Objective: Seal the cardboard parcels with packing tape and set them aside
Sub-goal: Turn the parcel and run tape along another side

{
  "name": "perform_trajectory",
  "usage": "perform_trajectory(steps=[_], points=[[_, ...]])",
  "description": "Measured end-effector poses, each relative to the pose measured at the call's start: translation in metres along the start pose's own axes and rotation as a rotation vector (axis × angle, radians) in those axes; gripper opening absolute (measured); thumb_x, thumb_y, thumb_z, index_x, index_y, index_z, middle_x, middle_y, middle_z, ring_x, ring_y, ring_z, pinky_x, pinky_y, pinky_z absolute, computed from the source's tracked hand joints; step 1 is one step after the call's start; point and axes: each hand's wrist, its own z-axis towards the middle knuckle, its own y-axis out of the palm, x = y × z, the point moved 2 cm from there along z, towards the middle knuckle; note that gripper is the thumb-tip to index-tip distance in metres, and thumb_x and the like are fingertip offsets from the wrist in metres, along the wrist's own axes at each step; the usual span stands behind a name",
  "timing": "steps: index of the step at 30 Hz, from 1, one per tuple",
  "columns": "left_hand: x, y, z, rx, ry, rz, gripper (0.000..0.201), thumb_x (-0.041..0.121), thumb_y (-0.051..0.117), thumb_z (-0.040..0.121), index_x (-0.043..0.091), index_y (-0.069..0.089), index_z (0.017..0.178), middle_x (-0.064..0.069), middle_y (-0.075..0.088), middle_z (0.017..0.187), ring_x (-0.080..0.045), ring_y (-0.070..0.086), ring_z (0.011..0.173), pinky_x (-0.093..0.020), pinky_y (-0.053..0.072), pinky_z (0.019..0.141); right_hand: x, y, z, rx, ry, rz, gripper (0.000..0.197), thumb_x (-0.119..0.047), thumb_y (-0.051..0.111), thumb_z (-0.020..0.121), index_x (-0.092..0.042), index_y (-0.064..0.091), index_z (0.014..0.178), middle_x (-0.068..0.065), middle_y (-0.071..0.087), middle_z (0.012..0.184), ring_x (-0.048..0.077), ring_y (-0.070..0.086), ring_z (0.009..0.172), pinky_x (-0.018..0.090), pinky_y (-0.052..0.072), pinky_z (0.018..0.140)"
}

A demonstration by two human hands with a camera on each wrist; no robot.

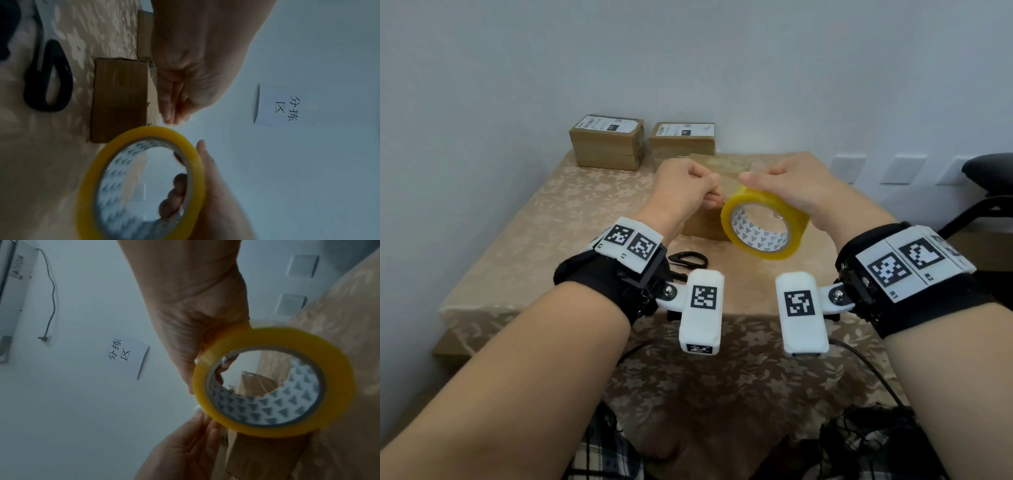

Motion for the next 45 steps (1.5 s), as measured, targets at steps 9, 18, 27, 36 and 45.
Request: perform_trajectory(steps=[9,18,27,36,45], points=[[-0.007,0.006,0.006,0.111,0.012,0.035,0.013,0.005,0.056,0.093,0.006,0.057,0.080,-0.008,0.063,0.068,-0.010,0.061,0.054,-0.017,0.052,0.055,0.011,-0.006,0.008,0.106,0.063,-0.166,0.053,-0.060,0.072,0.072,-0.016,0.047,0.057,-0.002,0.046,0.056,0.015,0.045,0.051,0.029,0.032,0.049],[-0.019,-0.012,0.015,0.235,0.056,0.341,0.012,0.016,0.054,0.092,0.012,0.062,0.084,0.009,0.063,0.072,0.001,0.052,0.075,-0.024,0.039,0.072,0.014,0.001,0.016,0.099,0.106,-0.150,0.057,-0.056,0.069,0.078,-0.002,0.066,0.092,0.011,0.066,0.088,0.021,0.061,0.076,0.030,0.040,0.057],[-0.018,-0.005,0.034,0.211,0.138,0.676,0.012,0.018,0.049,0.094,0.017,0.056,0.085,0.006,0.057,0.080,-0.018,0.055,0.084,-0.036,0.046,0.080,0.012,-0.003,0.043,0.102,0.141,-0.261,0.067,-0.058,0.068,0.077,-0.004,0.063,0.115,0.011,0.064,0.114,0.025,0.058,0.090,0.030,0.042,0.070],[-0.017,-0.013,0.038,0.193,0.076,0.516,0.013,0.015,0.052,0.094,0.013,0.061,0.084,0.004,0.059,0.084,-0.012,0.052,0.081,-0.029,0.044,0.079,0.010,-0.003,0.048,0.029,0.185,-0.270,0.070,-0.063,0.068,0.071,-0.006,0.064,0.111,0.011,0.063,0.109,0.029,0.059,0.098,0.033,0.047,0.077],[-0.020,-0.011,0.026,0.172,0.009,0.379,0.017,0.017,0.054,0.093,0.020,0.056,0.076,0.005,0.064,0.081,-0.011,0.054,0.085,-0.030,0.044,0.083,0.021,-0.011,0.028,0.002,0.276,0.148,0.034,-0.032,0.077,0.077,-0.012,0.059,0.098,0.004,0.059,0.088,0.013,0.055,0.066,0.023,0.042,0.050]])
